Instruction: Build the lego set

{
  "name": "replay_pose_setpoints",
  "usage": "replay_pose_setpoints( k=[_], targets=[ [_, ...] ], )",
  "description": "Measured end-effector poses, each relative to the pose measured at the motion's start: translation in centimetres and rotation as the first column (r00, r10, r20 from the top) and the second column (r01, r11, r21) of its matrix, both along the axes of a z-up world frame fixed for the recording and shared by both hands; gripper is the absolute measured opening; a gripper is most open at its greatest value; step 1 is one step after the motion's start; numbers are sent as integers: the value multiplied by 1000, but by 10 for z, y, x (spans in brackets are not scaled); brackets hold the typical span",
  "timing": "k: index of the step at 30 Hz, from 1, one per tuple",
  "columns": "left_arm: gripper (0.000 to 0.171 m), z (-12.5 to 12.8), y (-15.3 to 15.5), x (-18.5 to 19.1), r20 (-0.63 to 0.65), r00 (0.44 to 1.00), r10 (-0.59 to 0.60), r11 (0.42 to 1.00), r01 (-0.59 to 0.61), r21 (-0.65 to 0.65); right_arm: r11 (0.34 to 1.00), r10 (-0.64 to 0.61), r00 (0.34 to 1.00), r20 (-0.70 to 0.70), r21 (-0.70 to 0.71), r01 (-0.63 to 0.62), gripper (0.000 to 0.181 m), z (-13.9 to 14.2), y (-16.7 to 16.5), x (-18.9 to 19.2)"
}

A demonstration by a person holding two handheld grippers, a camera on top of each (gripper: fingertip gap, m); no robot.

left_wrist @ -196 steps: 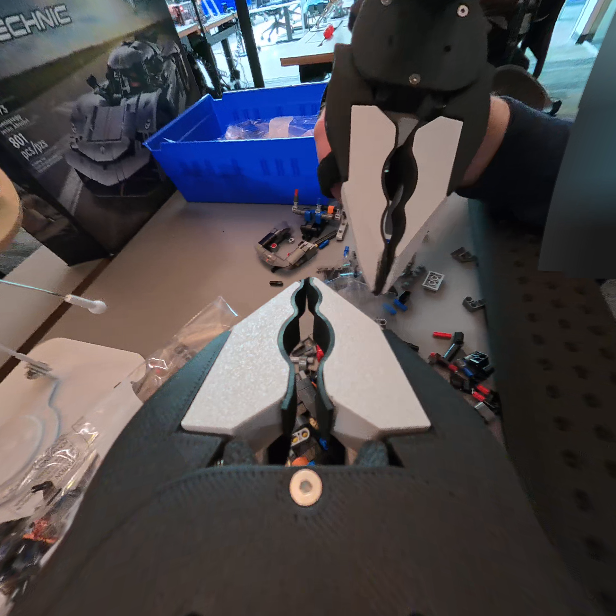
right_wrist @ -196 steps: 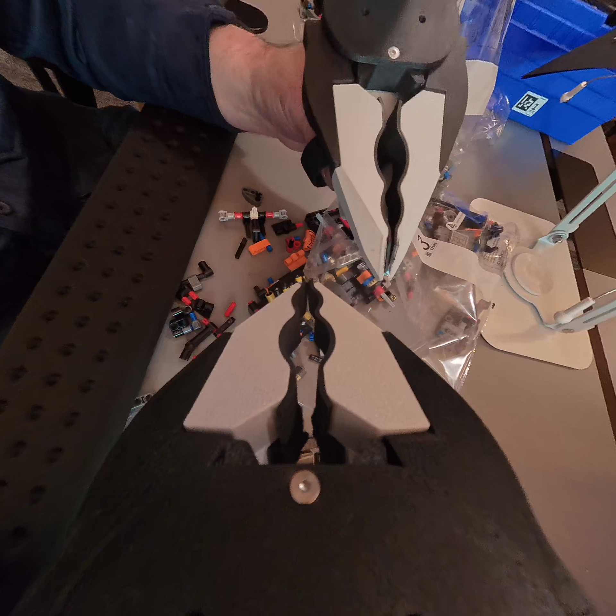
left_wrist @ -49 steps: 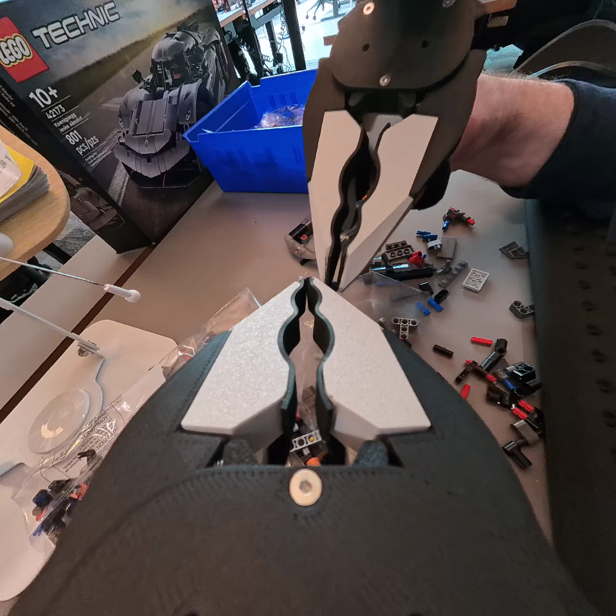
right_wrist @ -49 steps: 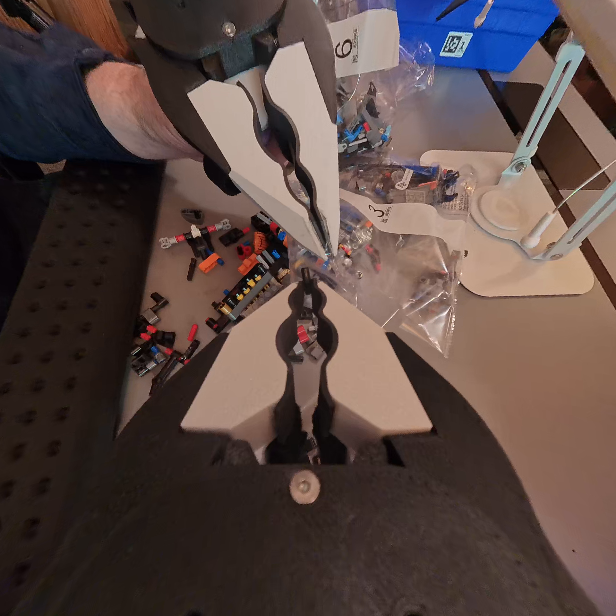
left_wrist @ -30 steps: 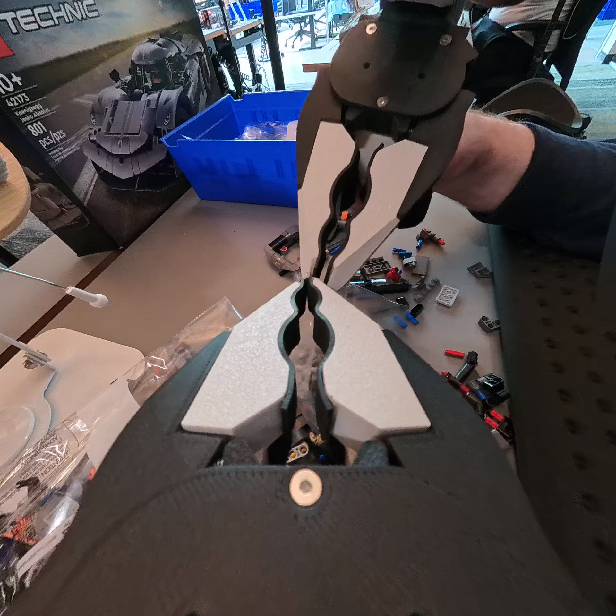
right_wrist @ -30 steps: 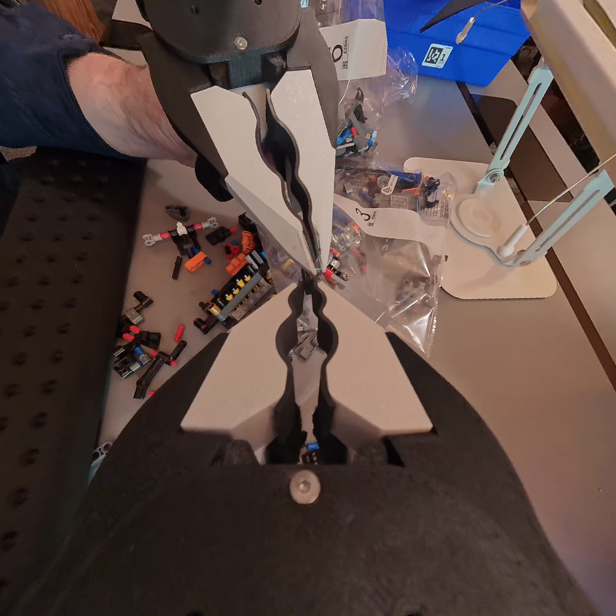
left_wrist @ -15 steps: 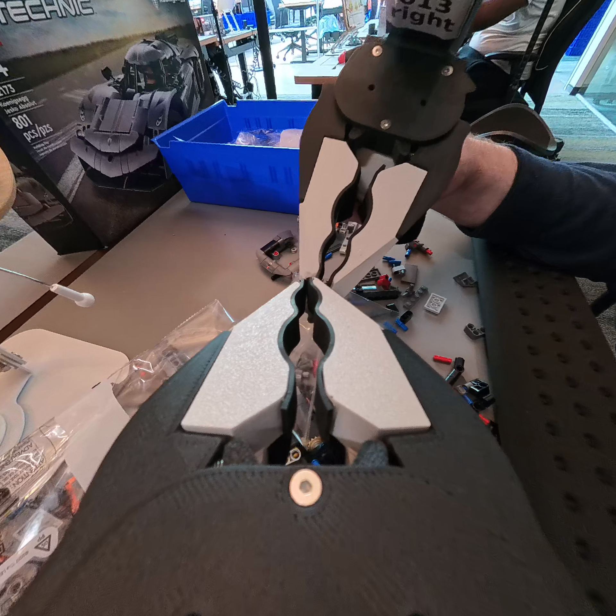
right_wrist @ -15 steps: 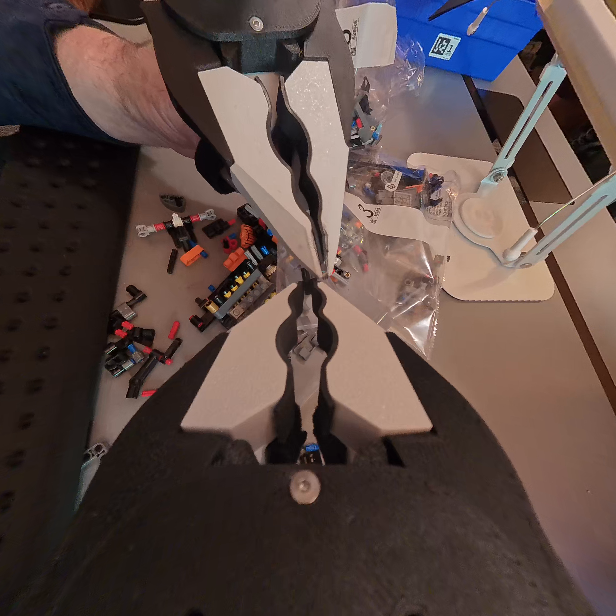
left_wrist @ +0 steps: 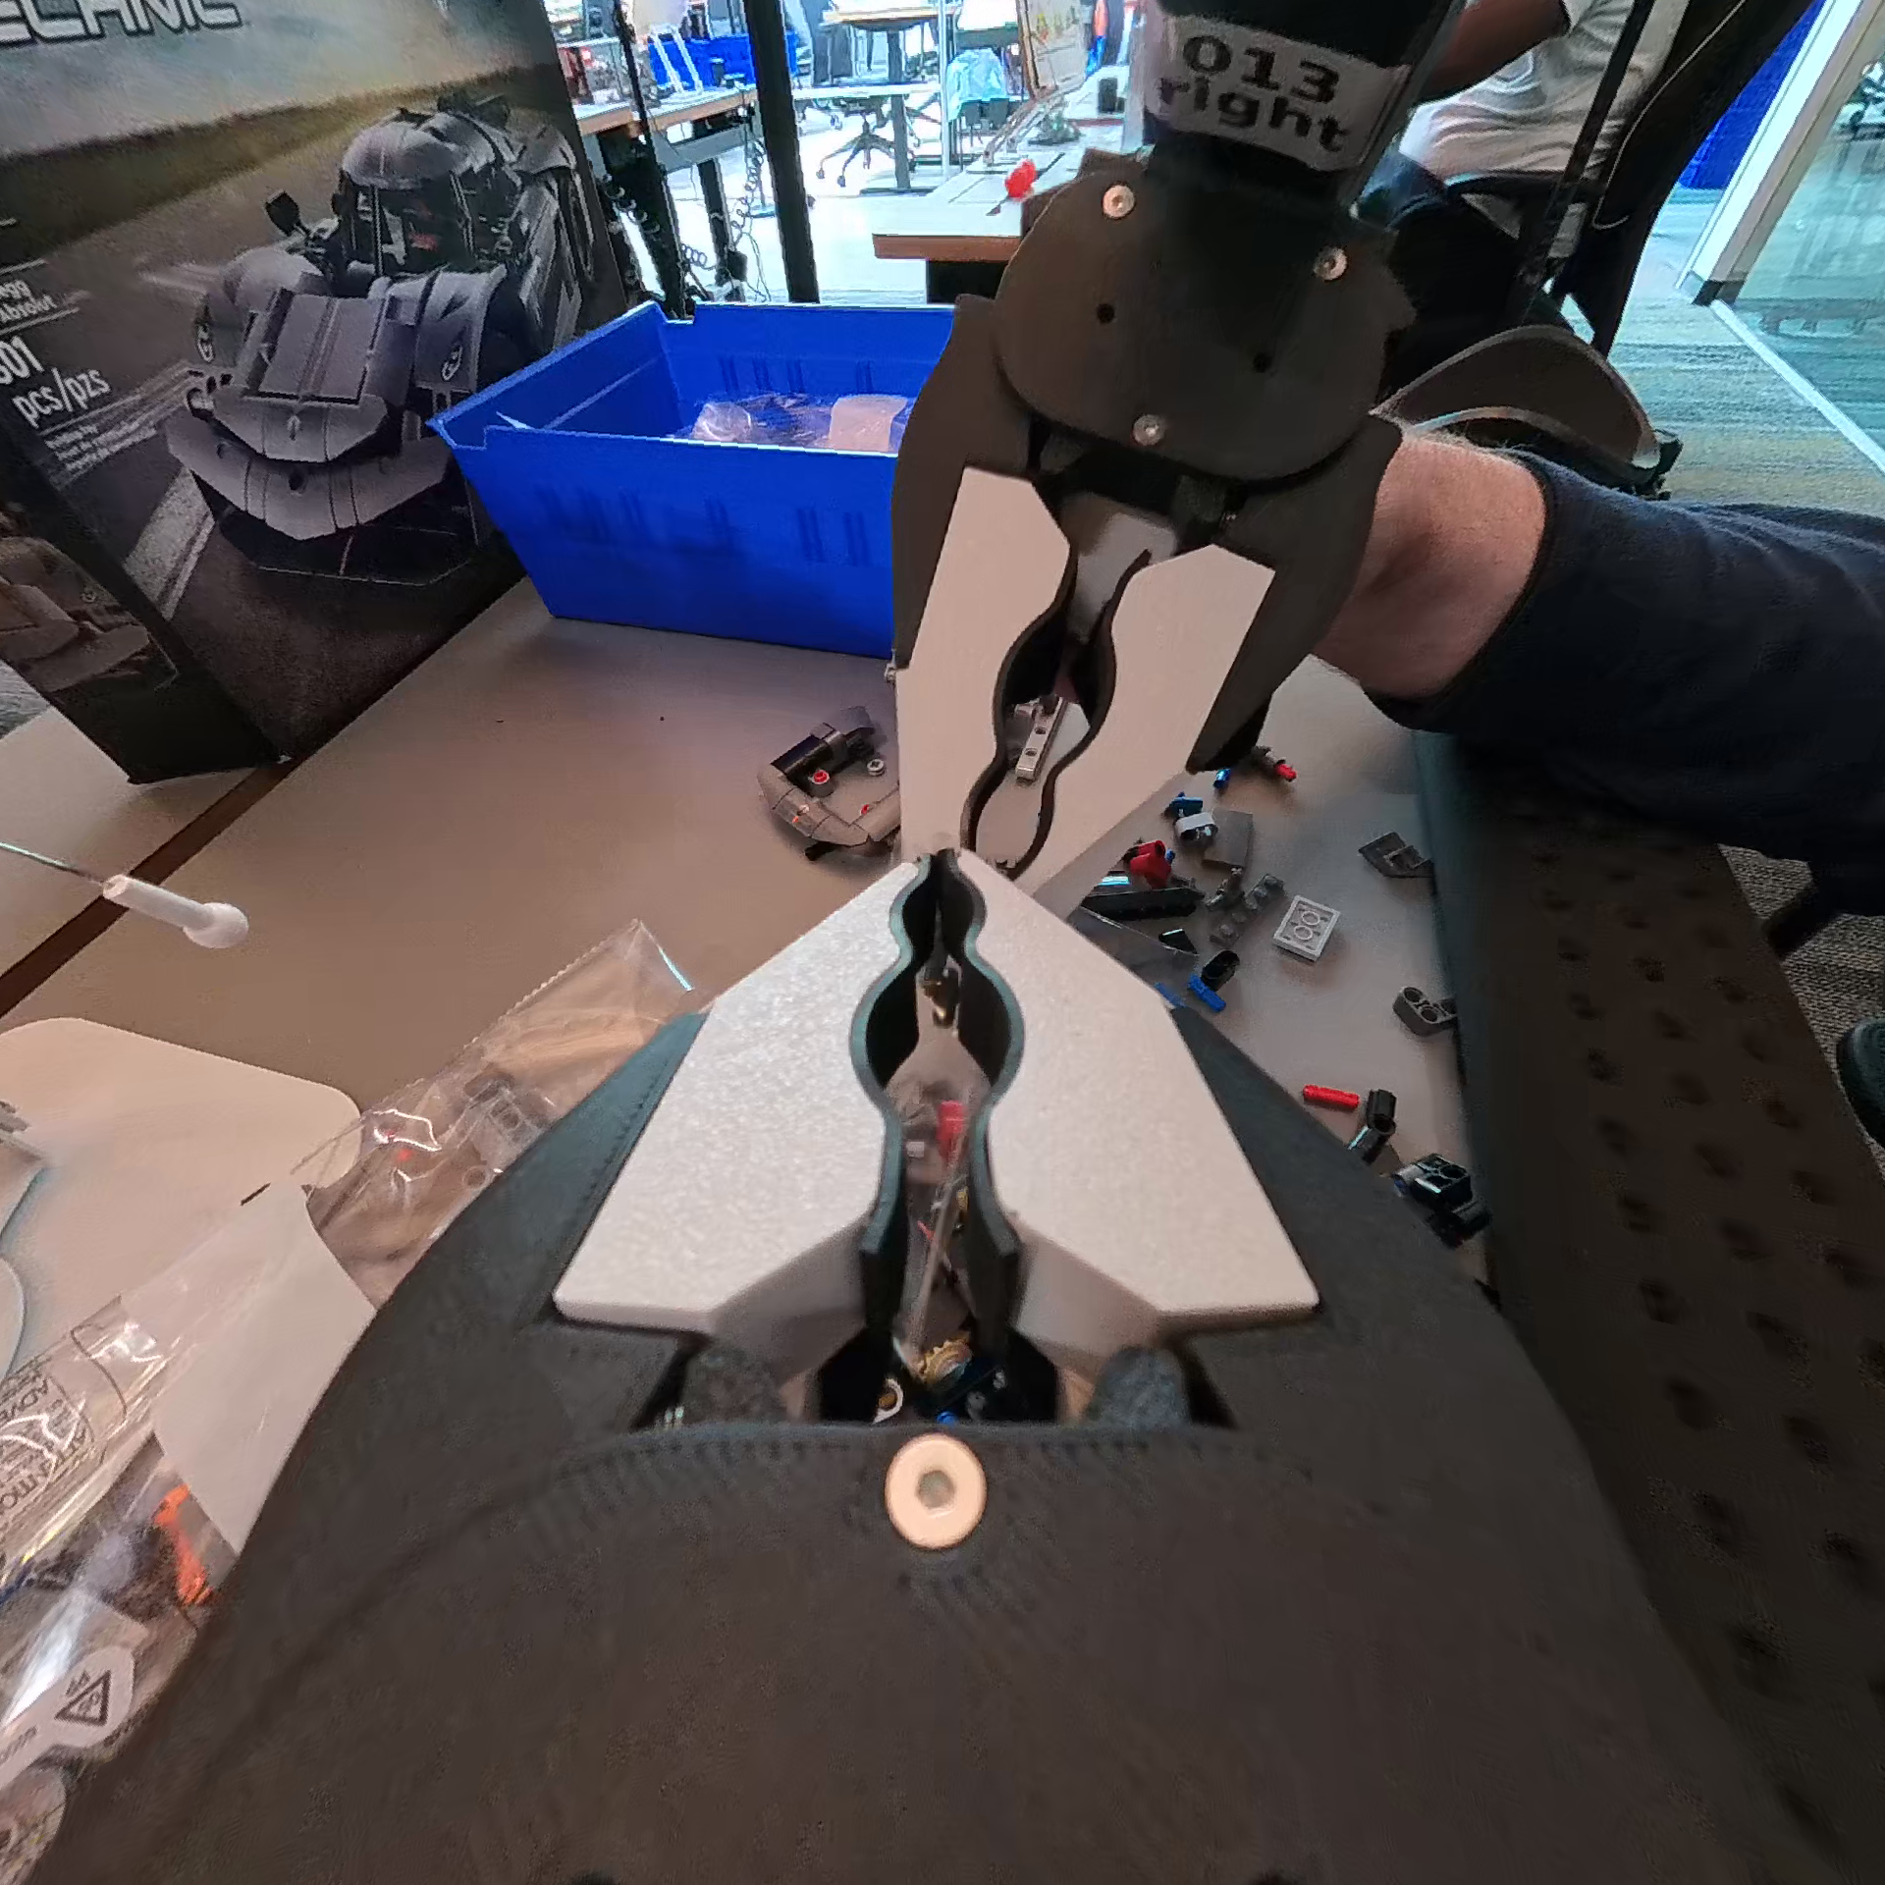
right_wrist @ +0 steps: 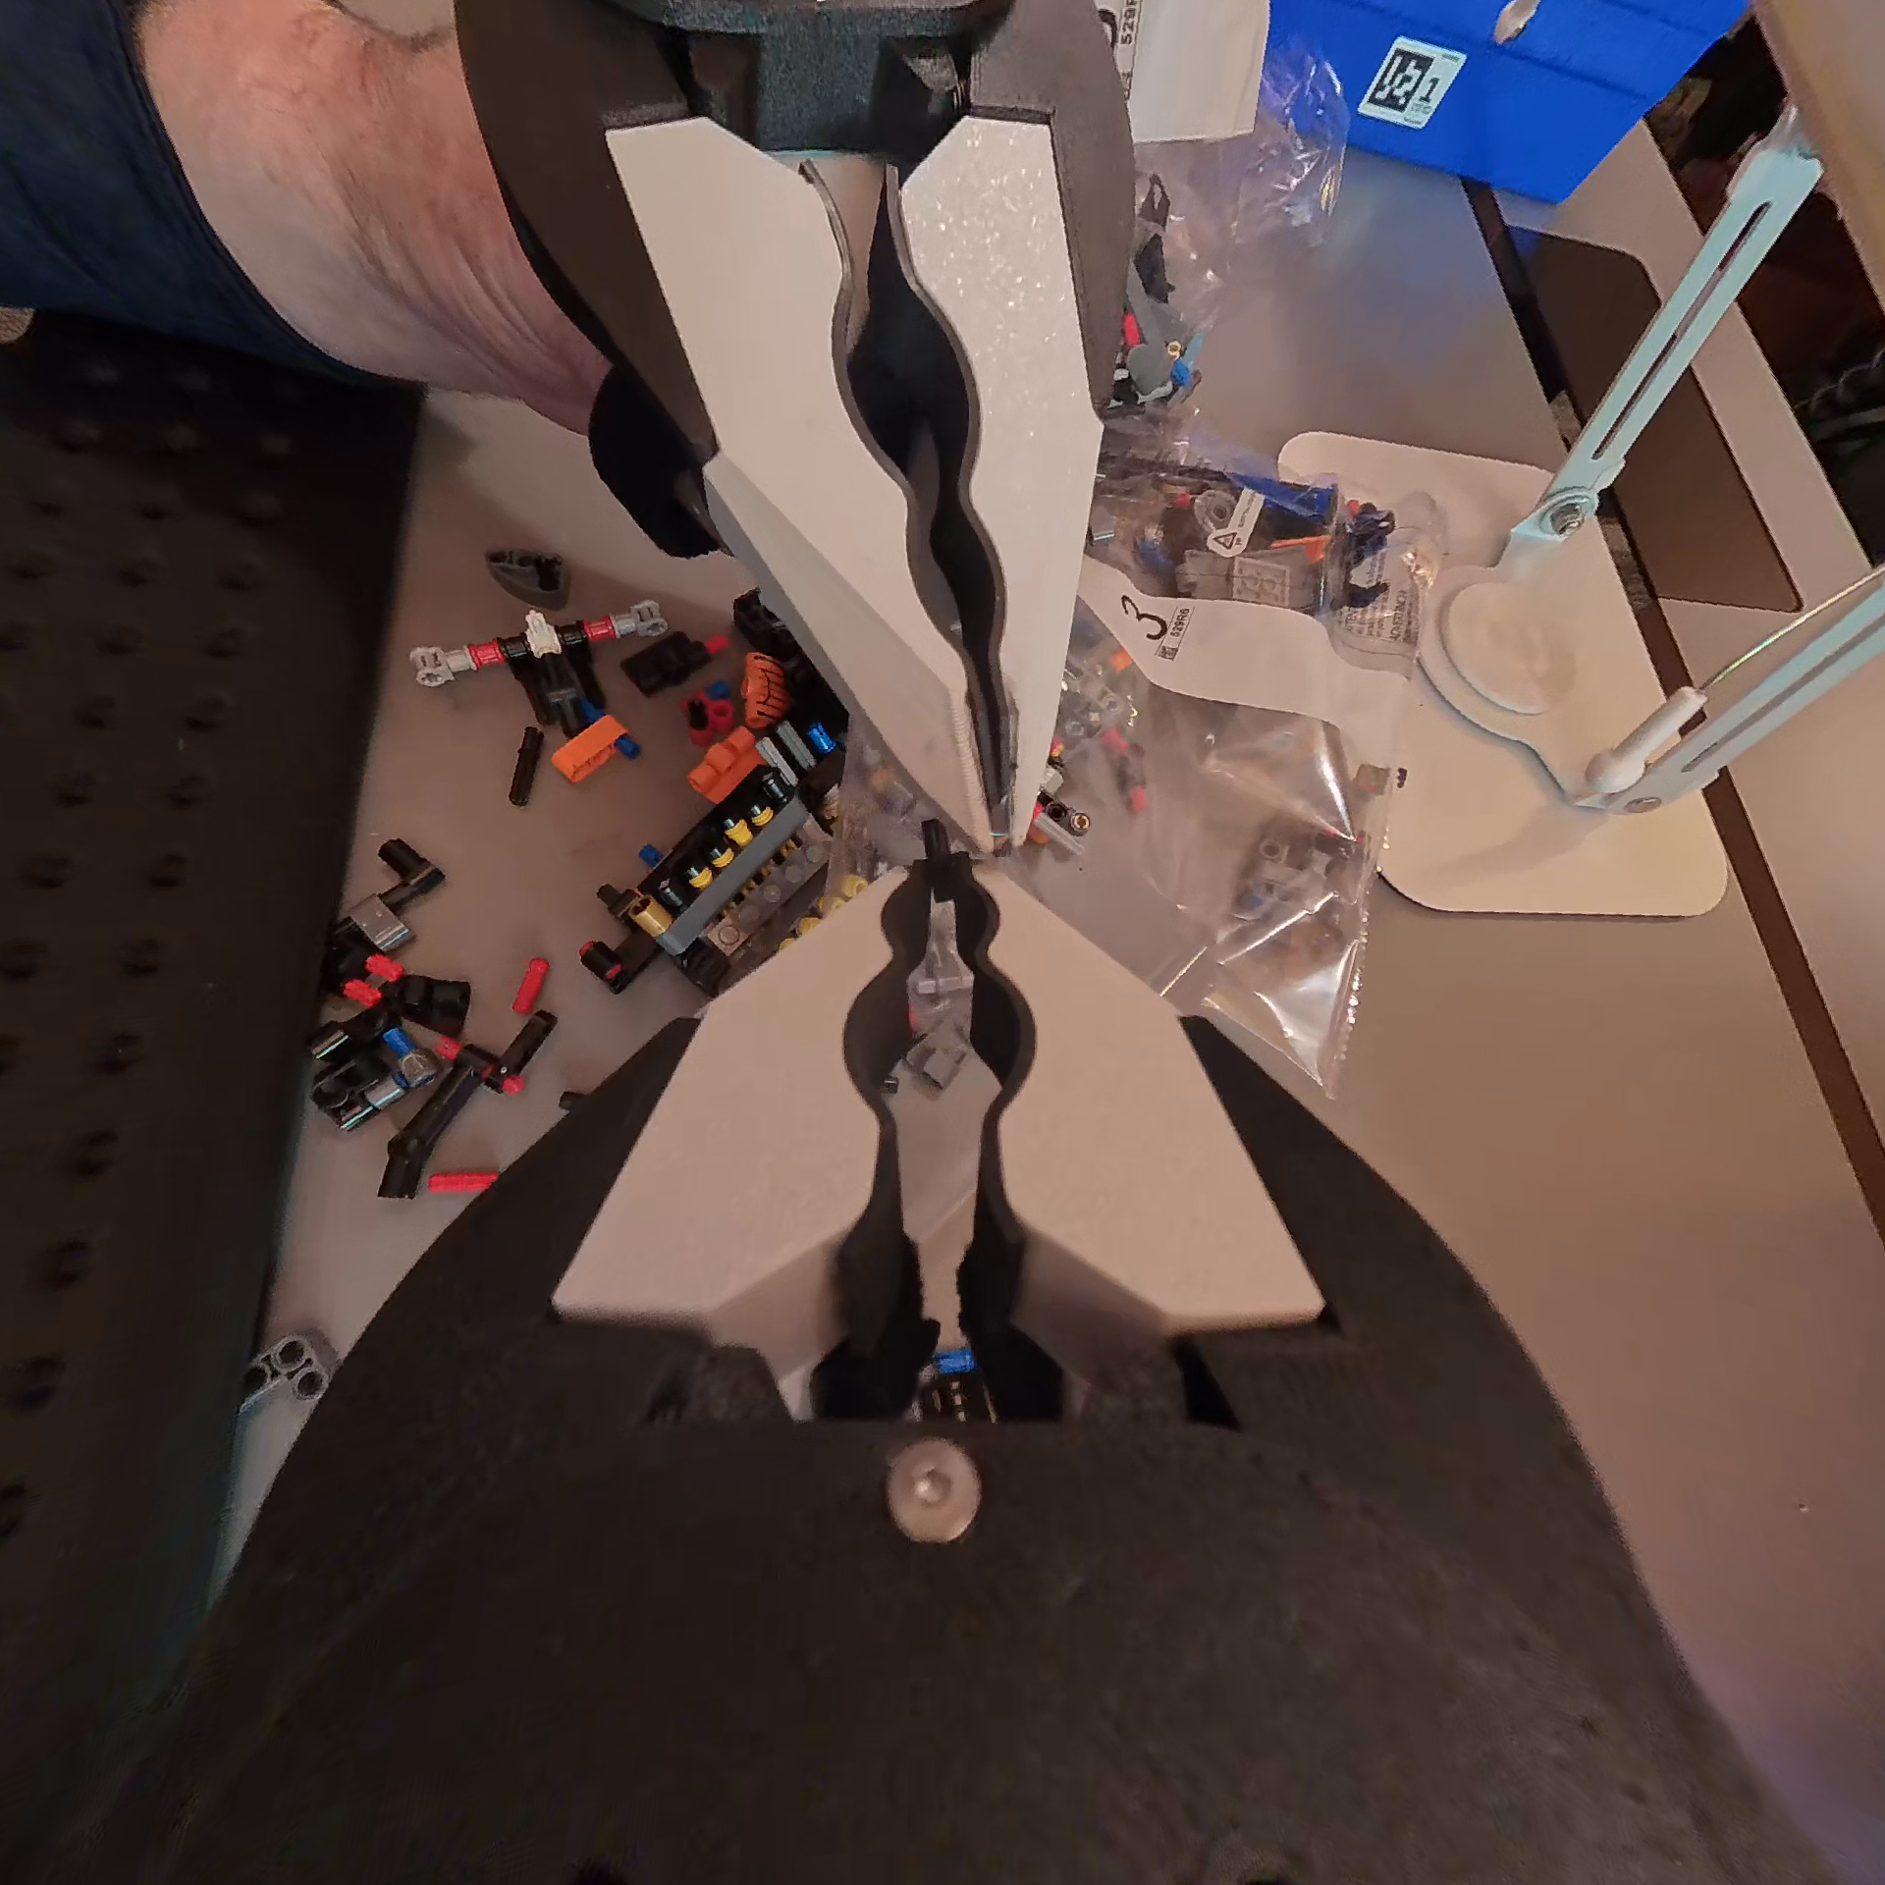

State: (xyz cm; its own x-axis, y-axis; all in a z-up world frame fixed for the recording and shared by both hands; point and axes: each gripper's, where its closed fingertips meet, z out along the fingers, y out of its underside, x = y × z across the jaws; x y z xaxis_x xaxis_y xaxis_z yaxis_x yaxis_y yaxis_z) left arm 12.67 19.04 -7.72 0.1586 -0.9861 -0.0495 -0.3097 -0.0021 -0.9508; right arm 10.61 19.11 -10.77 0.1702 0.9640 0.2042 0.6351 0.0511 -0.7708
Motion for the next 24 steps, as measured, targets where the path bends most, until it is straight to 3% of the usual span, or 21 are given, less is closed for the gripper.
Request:
replay_pose_setpoints(
  k=[24],
  targets=[
    [0, 5, 0, -2, 39, 999, -22, 1000, 23, -12, 999, -1, 999, -44, -49, -1, 2, 2, 1, 1]
  ],
)
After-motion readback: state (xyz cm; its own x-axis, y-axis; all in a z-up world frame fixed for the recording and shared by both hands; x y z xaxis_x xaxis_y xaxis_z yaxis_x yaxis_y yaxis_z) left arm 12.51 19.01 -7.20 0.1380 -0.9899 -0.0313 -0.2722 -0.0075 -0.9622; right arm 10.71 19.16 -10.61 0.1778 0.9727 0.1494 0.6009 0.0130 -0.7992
